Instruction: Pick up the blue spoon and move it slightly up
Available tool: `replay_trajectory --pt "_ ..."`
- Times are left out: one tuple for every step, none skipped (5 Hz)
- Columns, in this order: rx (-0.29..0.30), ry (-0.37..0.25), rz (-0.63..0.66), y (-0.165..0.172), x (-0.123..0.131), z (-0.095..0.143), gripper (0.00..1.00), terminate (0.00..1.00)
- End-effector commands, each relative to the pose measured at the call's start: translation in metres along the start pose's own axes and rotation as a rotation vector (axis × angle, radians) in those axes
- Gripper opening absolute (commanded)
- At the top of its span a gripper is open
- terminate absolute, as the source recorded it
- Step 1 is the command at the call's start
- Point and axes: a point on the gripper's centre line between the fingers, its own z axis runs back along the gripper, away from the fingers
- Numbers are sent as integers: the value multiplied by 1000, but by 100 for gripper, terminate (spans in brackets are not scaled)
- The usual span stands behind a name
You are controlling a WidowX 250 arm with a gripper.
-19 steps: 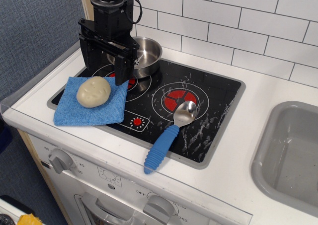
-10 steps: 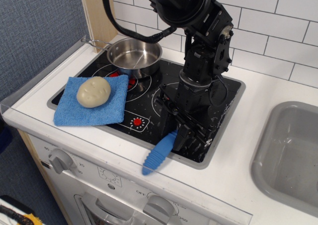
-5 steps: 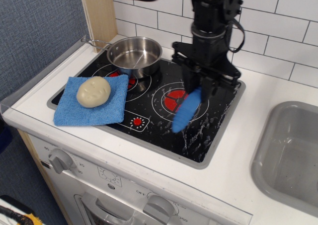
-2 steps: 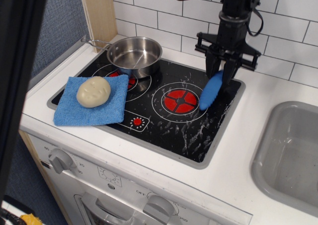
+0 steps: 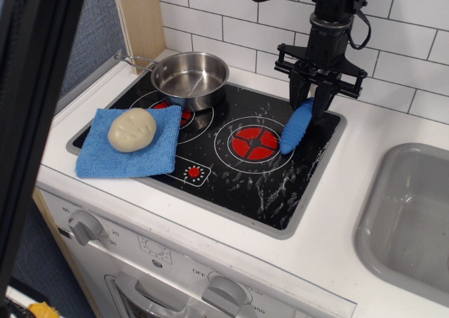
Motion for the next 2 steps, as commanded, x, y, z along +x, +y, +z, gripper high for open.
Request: replay_trajectory --pt "45 -65 -37 3 -34 19 0 0" --pt "50 -45 -39 6 -43 11 0 0"
